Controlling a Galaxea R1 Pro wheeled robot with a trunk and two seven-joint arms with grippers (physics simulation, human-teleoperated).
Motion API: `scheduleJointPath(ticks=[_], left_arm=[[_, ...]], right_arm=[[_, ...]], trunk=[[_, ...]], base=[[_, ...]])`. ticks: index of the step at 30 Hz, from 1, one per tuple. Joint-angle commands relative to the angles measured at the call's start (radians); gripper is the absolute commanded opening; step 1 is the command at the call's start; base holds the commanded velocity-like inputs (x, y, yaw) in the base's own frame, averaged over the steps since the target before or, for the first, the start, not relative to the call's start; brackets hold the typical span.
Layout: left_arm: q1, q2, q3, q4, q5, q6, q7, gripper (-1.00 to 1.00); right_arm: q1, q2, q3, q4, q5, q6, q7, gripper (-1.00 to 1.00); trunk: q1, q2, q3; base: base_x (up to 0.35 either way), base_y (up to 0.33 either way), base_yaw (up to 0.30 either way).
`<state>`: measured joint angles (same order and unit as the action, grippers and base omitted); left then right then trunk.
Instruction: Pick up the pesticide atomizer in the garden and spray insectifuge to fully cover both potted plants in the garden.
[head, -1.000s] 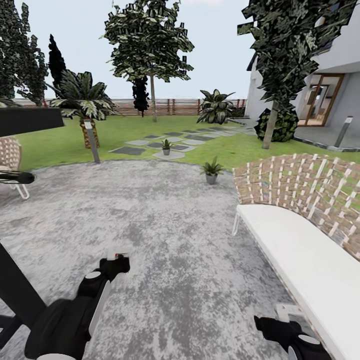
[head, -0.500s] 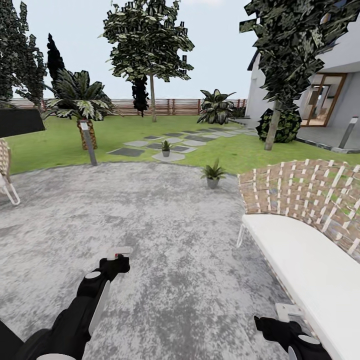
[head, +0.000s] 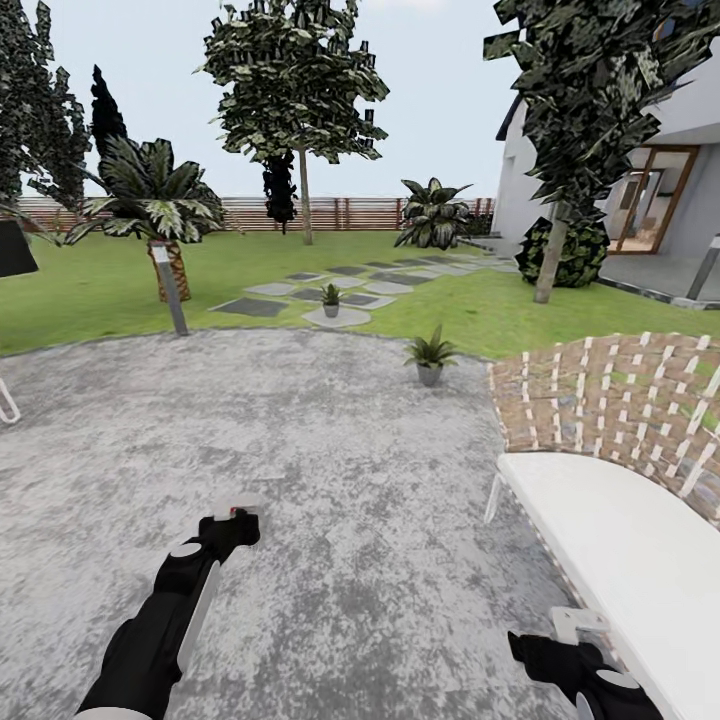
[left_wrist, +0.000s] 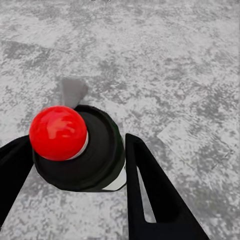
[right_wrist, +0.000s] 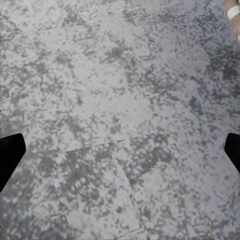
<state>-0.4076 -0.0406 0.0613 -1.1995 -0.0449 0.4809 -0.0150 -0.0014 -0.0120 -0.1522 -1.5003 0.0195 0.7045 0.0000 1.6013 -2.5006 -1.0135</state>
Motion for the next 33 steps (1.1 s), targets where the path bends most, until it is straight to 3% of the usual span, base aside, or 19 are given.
scheduleJointPath(ticks=[1, 14, 24, 33], left_arm=[[0.000, -0.001, 0.002, -0.001, -0.005, 0.005, -0.002, -1.00], [0.000, -0.001, 0.002, -0.002, -0.004, 0.005, -0.002, -1.00], [0.000, -0.001, 0.001, -0.002, -0.004, 0.005, -0.002, -1.00], [0.000, -0.001, 0.001, -0.002, -0.004, 0.005, -0.002, -1.00]], right_arm=[[0.000, 0.000, 0.000, -0.001, 0.002, 0.007, 0.001, 1.00], [0.000, 0.000, 0.000, -0.001, 0.003, 0.010, -0.001, 1.00], [0.000, 0.000, 0.000, -0.001, 0.004, 0.010, -0.001, 1.00], [0.000, 0.000, 0.000, -0.001, 0.004, 0.010, -0.001, 1.00]], trunk=[[0.000, 0.000, -0.001], [0.000, 0.000, -0.001], [0.000, 0.000, -0.001], [0.000, 0.000, -0.001]], base=[[0.338, 0.051, 0.000], [0.338, 0.083, 0.005], [0.338, 0.016, 0.166], [0.338, 0.000, 0.012]])
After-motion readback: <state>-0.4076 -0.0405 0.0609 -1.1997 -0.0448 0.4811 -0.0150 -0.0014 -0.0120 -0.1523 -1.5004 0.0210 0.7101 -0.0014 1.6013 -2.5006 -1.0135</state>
